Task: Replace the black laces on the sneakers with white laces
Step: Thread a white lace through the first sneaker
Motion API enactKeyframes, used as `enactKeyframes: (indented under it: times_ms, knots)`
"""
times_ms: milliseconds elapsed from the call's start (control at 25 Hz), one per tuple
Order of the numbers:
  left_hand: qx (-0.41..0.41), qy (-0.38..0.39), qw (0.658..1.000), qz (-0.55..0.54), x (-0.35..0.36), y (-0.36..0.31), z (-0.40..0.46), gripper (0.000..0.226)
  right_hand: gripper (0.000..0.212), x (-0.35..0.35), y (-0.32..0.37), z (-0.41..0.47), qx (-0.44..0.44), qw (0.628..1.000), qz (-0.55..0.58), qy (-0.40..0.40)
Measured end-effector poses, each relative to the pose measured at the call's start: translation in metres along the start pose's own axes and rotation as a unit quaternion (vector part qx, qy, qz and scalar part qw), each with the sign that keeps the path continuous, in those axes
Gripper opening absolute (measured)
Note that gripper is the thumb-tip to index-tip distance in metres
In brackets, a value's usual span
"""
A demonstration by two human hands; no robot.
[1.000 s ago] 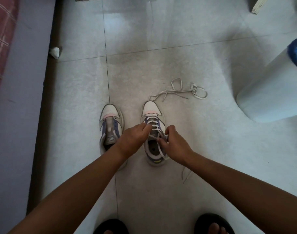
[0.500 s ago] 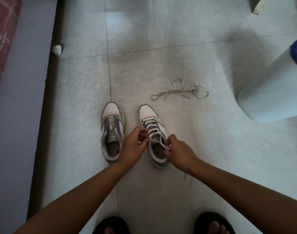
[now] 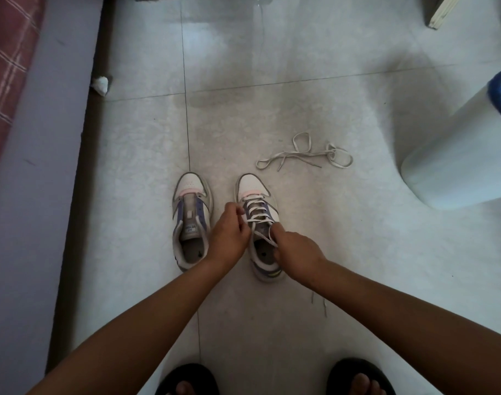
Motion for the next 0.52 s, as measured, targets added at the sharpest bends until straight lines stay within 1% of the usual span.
enactKeyframes:
  times_ms: [40, 80, 120, 200, 240, 280, 320, 360, 400, 440, 520]
  knots:
    - [-0.042, -0.029, 0.999, -0.019, -0.003, 0.006, -0.001, 0.018, 0.034, -0.001, -0.001, -0.001, 0.009, 0.999, 0.046, -0.006]
    - [-0.064, -0.044, 0.996, -0.032, -0.003, 0.008, -0.002, 0.02, 0.029, -0.001, -0.006, -0.001, 0.032, 0.991, 0.127, -0.011]
    - [-0.063, -0.046, 0.996, -0.036, -0.002, 0.007, -0.002, 0.022, 0.025, 0.0, -0.014, -0.001, 0.073, 0.969, 0.236, -0.008]
    - [-0.044, -0.026, 0.998, -0.04, 0.003, 0.004, -0.002, 0.024, 0.023, 0.01, -0.028, -0.004, 0.16, 0.886, 0.435, 0.026]
    - [-0.042, -0.02, 0.998, -0.052, 0.003, 0.006, -0.004, 0.023, 0.022, 0.015, -0.031, -0.007, 0.184, 0.854, 0.485, 0.045]
    - [-0.045, -0.017, 0.996, -0.07, 0.002, 0.01, -0.007, 0.022, 0.018, 0.016, -0.033, -0.01, 0.19, 0.843, 0.499, 0.06]
    - [-0.05, -0.018, 0.995, -0.085, 0.002, 0.014, -0.011, 0.02, 0.011, 0.017, -0.033, -0.012, 0.189, 0.846, 0.493, 0.073]
    - [-0.058, -0.019, 0.994, -0.09, 0.002, 0.02, -0.016, 0.02, 0.009, 0.017, -0.032, -0.014, 0.183, 0.853, 0.481, 0.086]
    - [-0.067, -0.011, 0.995, -0.079, 0.005, 0.025, -0.022, 0.023, 0.015, 0.019, -0.032, -0.016, 0.182, 0.856, 0.474, 0.1]
    - [-0.079, 0.013, 0.995, -0.051, 0.013, 0.029, -0.028, 0.031, 0.018, 0.021, -0.032, -0.017, 0.188, 0.851, 0.476, 0.116]
    - [-0.093, 0.1, 0.99, 0.043, 0.037, 0.034, -0.039, 0.045, 0.018, 0.025, -0.027, -0.022, 0.199, 0.836, 0.489, 0.148]
Point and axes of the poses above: each hand's wrist, its own z-axis towards the middle knuckle, its own x-axis out of the palm, y = z × x, the point moved 9 cm from there along z, towards the middle knuckle, and after that the axes turned 2 degrees about x, right-handed, at the moved point
